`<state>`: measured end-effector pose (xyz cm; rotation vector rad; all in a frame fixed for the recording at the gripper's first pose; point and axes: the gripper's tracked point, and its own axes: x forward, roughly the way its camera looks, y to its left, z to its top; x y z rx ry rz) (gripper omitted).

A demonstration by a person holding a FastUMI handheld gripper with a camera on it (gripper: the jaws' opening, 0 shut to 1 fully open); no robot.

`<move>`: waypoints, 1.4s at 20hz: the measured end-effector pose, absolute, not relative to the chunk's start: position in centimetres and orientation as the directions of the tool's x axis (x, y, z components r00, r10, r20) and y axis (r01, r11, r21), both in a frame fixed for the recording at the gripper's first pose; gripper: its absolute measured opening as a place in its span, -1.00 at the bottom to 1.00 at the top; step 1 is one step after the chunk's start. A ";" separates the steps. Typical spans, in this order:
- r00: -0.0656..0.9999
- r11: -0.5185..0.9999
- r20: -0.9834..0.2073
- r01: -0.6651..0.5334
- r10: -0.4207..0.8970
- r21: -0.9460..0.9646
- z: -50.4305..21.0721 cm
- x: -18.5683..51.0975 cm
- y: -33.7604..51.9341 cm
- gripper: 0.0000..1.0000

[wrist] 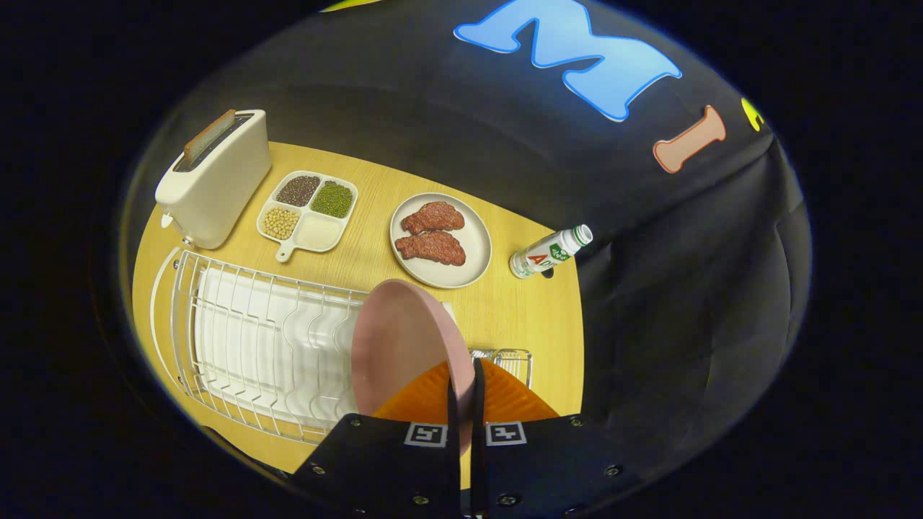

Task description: Take the plate from the dish rack, then take the spoon from the basket and place it into the plate.

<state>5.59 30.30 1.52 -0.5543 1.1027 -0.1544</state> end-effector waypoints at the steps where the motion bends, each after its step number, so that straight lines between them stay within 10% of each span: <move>1: 0.460 0.860 -0.806 -0.155 -0.372 -0.485 2.0 5.6 30.6 -0.89; 28: 0.338 0.994 -0.935 -0.055 0.103 0.089 1.5 -17.3 21.3 -0.89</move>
